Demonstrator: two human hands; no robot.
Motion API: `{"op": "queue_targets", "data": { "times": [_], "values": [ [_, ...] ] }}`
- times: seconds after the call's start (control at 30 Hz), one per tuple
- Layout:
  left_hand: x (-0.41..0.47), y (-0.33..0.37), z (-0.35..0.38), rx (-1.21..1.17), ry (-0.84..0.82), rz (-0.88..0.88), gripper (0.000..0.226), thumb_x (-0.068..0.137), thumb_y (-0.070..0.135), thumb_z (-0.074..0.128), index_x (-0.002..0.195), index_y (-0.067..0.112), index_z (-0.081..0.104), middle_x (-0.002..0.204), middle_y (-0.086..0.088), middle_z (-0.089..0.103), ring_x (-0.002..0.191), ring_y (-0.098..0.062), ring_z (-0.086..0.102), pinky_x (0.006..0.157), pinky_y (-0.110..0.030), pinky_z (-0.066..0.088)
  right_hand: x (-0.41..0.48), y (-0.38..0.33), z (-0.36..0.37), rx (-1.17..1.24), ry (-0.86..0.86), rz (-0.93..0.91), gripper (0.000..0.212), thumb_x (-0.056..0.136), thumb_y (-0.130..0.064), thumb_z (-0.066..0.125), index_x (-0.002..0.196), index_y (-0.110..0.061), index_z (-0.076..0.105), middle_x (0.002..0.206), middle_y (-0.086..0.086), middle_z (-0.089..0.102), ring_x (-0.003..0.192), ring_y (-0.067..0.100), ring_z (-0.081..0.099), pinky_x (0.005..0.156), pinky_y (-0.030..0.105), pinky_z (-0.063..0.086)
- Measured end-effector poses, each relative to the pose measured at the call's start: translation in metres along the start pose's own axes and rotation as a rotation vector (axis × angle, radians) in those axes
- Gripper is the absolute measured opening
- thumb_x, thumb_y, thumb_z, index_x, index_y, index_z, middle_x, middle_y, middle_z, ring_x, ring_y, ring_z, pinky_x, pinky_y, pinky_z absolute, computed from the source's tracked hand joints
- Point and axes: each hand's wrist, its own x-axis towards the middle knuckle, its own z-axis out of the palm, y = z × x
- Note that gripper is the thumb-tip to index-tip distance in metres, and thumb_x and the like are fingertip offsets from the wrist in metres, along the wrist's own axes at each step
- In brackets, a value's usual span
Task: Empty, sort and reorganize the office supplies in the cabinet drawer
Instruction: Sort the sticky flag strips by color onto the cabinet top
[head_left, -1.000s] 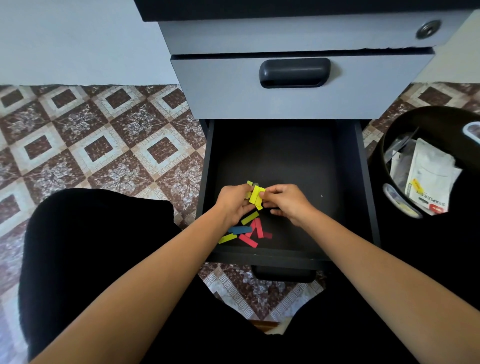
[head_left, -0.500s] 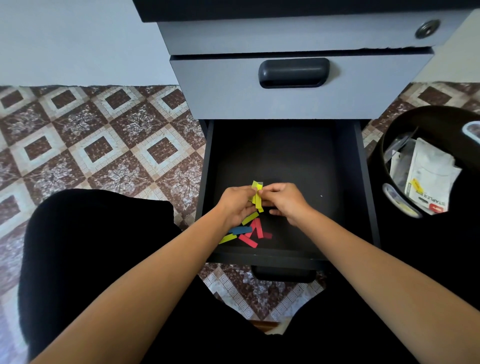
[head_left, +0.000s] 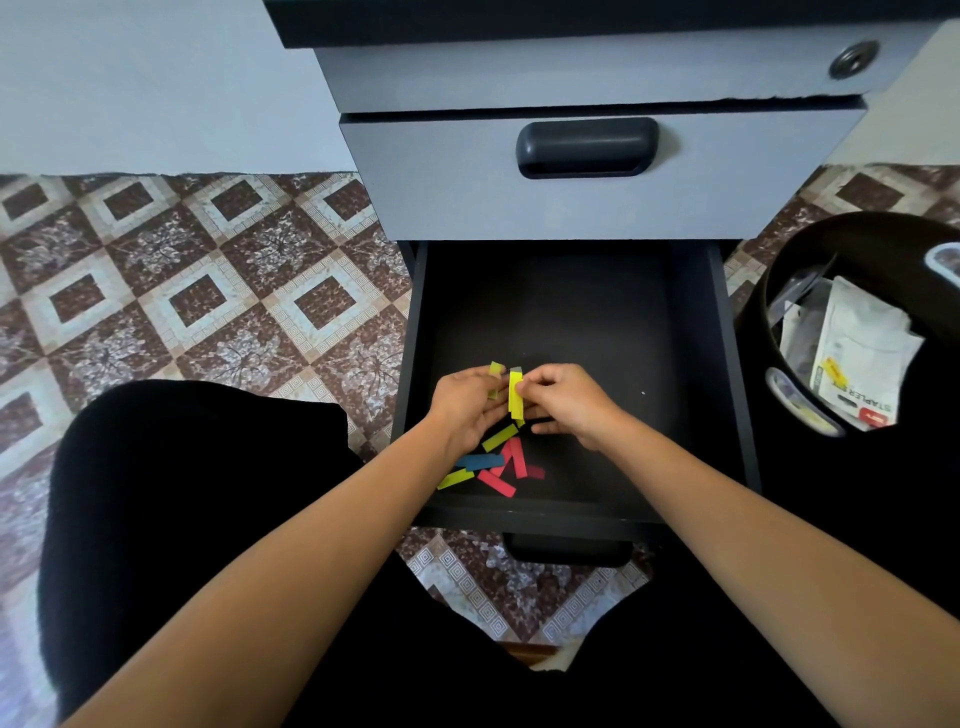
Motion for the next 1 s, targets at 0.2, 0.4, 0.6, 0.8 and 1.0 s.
{"op": "queue_targets", "data": {
  "times": [0.2, 0.4, 0.6, 0.8, 1.0],
  "values": [
    [-0.0031, 0.0029, 0.0023, -0.073, 0.015, -0.017, 0.010, 0.092, -0.002, 0.051, 0.093, 0.007, 0.053, 0.089, -0.011, 0.066, 0.082, -0.020, 0.065, 0.073, -0.030, 0.053, 0.0022, 0.0016, 0.0027, 0.066, 0.102, 0.035, 0.009, 0.095, -0.011, 0.051, 0.092, -0.011, 0.060, 0.077, 0.002, 0.056, 0.068, 0.010, 0.056, 0.061, 0.023, 0.053],
    [-0.0040, 0.0017, 0.0031, 0.062, 0.123, -0.021, 0.011, 0.090, 0.010, 0.059, 0.083, 0.018, 0.060, 0.088, -0.001, 0.060, 0.087, -0.015, 0.055, 0.067, -0.027, 0.047, 0.0002, -0.0037, -0.0006, 0.275, 0.095, 0.076, 0.010, 0.095, -0.012, 0.053, 0.102, -0.010, 0.060, 0.080, 0.001, 0.061, 0.069, 0.008, 0.058, 0.059, 0.022, 0.050],
    [-0.0072, 0.0017, 0.0031, 0.088, 0.102, -0.063, 0.011, 0.091, 0.016, 0.059, 0.082, 0.020, 0.065, 0.078, 0.003, 0.062, 0.071, -0.009, 0.055, 0.061, -0.025, 0.043, 0.0011, -0.0024, 0.0042, 0.264, 0.133, 0.016, 0.011, 0.093, -0.017, 0.057, 0.086, -0.023, 0.063, 0.087, -0.002, 0.065, 0.077, 0.007, 0.061, 0.056, 0.019, 0.047],
    [-0.0088, 0.0019, 0.0045, 0.074, 0.017, -0.033, 0.008, 0.093, 0.013, 0.055, 0.091, 0.011, 0.063, 0.082, -0.003, 0.065, 0.079, -0.014, 0.062, 0.066, -0.025, 0.049, 0.0045, -0.0002, 0.0050, 0.200, 0.224, -0.041, 0.008, 0.093, -0.012, 0.057, 0.096, -0.014, 0.064, 0.086, 0.002, 0.064, 0.077, 0.010, 0.061, 0.061, 0.019, 0.051],
    [-0.0064, 0.0007, 0.0040, 0.155, 0.025, 0.005, 0.008, 0.091, 0.012, 0.059, 0.098, 0.012, 0.063, 0.086, -0.004, 0.065, 0.087, -0.018, 0.063, 0.066, -0.028, 0.050, 0.0028, 0.0005, 0.0049, 0.172, 0.195, -0.073, 0.009, 0.093, -0.014, 0.056, 0.096, -0.016, 0.065, 0.087, -0.001, 0.065, 0.080, 0.009, 0.063, 0.066, 0.022, 0.054]
  ]
}}
